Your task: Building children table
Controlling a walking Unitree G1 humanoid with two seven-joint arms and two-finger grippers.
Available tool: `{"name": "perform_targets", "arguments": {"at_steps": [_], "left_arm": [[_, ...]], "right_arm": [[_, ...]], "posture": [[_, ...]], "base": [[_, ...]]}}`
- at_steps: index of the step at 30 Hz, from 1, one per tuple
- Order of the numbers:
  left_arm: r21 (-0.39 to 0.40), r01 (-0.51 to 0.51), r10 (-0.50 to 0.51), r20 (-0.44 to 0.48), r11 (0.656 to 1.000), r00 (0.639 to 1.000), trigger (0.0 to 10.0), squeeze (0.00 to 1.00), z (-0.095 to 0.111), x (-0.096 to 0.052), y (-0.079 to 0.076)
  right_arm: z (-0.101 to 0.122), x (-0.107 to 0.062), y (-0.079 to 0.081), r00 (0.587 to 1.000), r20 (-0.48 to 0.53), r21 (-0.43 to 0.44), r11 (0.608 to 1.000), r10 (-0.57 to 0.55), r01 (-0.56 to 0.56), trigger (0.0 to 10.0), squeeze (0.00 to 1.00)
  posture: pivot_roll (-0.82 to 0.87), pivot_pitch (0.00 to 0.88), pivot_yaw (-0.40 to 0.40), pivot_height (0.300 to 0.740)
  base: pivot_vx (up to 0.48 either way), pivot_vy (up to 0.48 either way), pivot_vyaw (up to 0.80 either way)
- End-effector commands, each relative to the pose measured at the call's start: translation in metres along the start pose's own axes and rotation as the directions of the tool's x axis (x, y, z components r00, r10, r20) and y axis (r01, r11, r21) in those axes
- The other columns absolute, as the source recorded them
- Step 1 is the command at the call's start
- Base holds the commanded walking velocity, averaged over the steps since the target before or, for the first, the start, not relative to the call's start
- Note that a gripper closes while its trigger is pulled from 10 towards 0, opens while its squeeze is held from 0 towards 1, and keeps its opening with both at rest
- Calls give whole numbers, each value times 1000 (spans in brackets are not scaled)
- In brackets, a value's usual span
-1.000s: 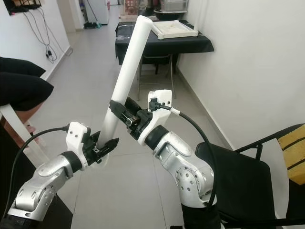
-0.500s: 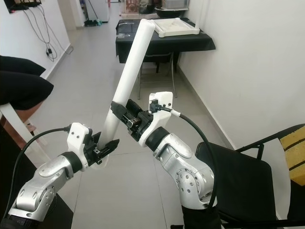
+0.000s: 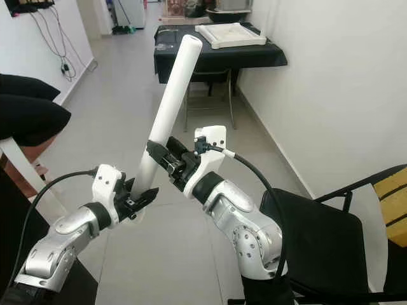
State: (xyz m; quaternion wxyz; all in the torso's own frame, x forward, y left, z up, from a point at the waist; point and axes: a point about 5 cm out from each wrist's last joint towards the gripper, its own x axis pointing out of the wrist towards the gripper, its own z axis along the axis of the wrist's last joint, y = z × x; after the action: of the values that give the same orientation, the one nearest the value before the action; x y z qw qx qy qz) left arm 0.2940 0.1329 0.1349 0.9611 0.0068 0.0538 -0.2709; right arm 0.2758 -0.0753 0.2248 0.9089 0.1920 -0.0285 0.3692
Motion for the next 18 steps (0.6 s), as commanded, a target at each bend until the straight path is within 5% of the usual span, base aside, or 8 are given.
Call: {"name": "perform_targets", "arguments": {"at_steps": [1,11,12,14,15,18], "left_arm": [[-43,-213,209,-85,976,974,0,0,-13,-13,33],[-22,-213,209,-123,977,970,0,0,-15,-15,34],[-20,-215,211,-124,976,970,0,0,-15,-15,35],[-19,-217,213,-125,976,969,0,0,-15,-15,35],[-17,-216,213,-122,976,969,0,0,-15,-15,35],[-15,-219,216,-113,976,970,0,0,-14,-15,35]], "right_arm": [[5,-6,-2,999,43,-13,1000,-2,3,0,0],[4,-6,0,998,55,-36,999,0,2,314,0],[3,-6,-1,999,51,-41,999,-8,10,10000,0],[2,-7,-2,999,45,-46,999,-19,21,10000,0],[3,-8,-3,998,59,-48,998,-29,31,10000,1000],[4,-9,-6,996,80,-51,998,-43,47,10000,1000]], "posture": [[-76,0,-3,740],[-71,0,2,740],[-71,0,2,740],[-71,0,2,740],[-70,0,2,740],[-70,0,2,740]], "base": [[0,0,0],[0,0,0],[0,0,0],[0,0,0],[0,0,0],[0,0,0]]}}
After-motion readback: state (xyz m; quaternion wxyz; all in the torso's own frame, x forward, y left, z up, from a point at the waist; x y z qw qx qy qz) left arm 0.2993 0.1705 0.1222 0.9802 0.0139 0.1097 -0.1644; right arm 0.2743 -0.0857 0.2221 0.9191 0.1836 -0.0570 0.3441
